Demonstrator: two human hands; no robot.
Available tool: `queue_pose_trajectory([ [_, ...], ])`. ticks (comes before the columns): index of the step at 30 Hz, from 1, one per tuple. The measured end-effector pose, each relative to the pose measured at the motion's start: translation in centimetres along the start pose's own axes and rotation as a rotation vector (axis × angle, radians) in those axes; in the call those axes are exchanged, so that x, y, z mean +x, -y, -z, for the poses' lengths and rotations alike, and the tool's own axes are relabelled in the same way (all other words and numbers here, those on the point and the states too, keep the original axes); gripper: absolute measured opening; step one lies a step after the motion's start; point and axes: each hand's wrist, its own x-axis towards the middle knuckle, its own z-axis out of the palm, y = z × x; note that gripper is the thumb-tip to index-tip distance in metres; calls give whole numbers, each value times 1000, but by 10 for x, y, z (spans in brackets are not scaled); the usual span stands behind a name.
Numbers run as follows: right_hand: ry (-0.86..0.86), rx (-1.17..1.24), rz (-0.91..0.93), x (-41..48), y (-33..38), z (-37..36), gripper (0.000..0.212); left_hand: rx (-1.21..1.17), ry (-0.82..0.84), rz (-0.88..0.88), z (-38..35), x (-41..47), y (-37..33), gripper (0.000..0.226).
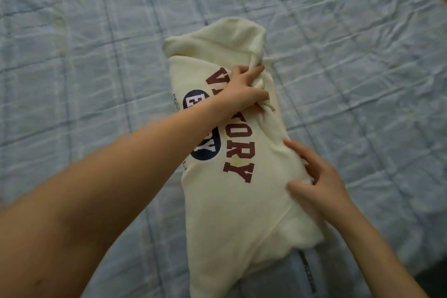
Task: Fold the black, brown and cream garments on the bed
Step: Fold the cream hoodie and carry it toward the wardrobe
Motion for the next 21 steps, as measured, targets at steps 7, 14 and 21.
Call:
queue_pose_trajectory([
  [7,-203,-326,-19,-5,-11,-14,70,55,102,-8,-17,6,-2,70],
  [14,-274,-646,378,23,54,-91,62,1035,-394,-339,41,-55,5,59],
  [21,-196,-938,164,100,9,-111,64,1147,-254,-79,22,-45,74,71],
])
